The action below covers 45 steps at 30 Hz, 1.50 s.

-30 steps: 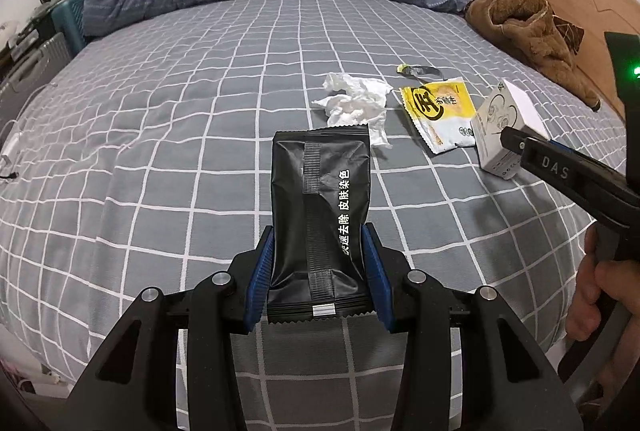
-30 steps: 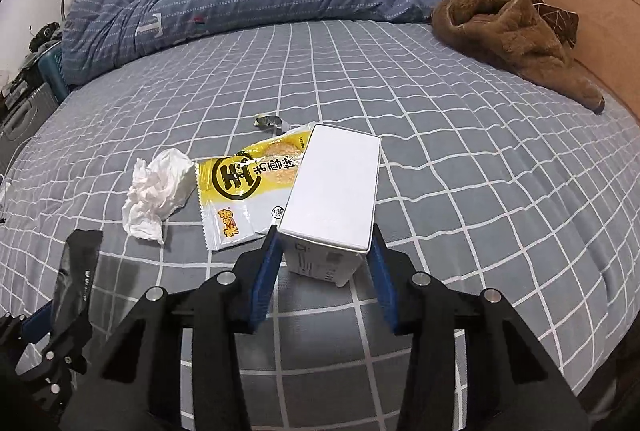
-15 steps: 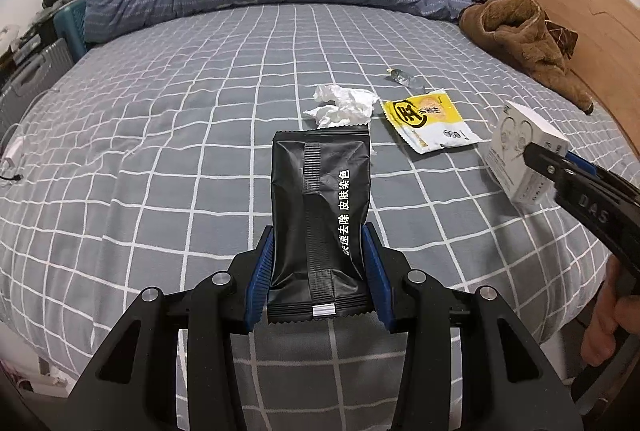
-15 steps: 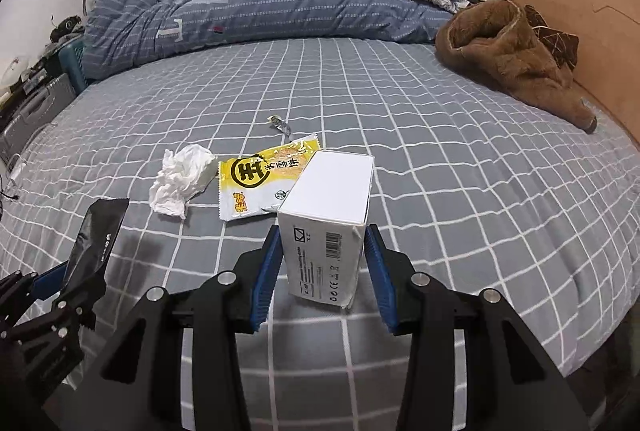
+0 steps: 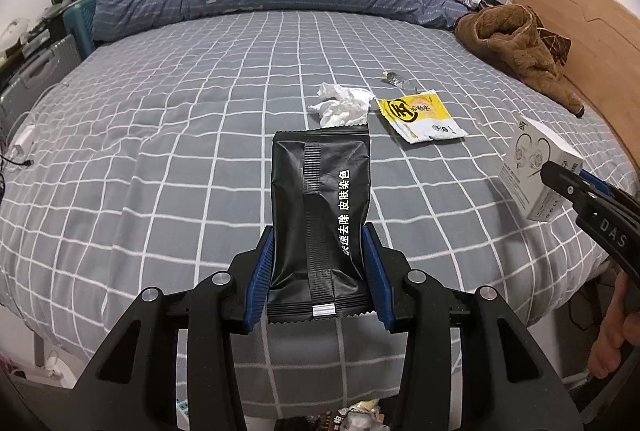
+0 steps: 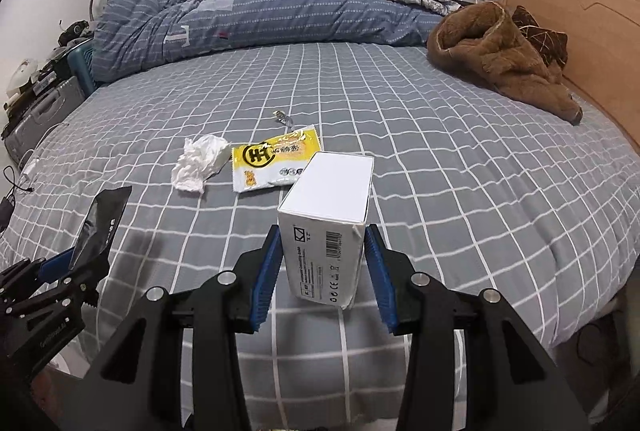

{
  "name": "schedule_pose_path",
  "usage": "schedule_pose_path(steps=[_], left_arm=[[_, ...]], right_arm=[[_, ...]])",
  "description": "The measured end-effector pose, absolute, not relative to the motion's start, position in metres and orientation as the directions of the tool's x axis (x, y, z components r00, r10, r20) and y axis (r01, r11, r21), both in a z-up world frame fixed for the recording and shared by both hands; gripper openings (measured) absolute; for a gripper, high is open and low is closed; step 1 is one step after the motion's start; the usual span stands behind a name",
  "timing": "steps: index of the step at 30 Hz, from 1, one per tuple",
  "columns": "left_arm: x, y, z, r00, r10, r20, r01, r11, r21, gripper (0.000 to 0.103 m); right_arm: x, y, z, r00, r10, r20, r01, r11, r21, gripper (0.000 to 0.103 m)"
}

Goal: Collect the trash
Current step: 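Lift the black packet and white box and carry both toward the bin, then hold the black packet and white box above the bin opening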

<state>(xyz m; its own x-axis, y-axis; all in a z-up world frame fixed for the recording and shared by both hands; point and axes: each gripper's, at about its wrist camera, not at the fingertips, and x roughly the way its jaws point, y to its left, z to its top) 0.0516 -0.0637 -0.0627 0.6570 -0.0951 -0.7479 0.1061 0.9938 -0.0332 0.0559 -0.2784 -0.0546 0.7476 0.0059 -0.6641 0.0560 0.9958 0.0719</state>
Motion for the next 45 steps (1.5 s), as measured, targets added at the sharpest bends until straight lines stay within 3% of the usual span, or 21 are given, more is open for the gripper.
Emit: schedule_pose_path(steps=[45], left_arm=[[-0.093, -0.055, -0.04, 0.655, -0.143, -0.742, 0.107, 0.99, -0.096, 0.042]], right_arm=[[-0.099, -0.225, -0.056, 0.731, 0.068, -0.679, -0.055, 0.998, 0.04, 0.04]])
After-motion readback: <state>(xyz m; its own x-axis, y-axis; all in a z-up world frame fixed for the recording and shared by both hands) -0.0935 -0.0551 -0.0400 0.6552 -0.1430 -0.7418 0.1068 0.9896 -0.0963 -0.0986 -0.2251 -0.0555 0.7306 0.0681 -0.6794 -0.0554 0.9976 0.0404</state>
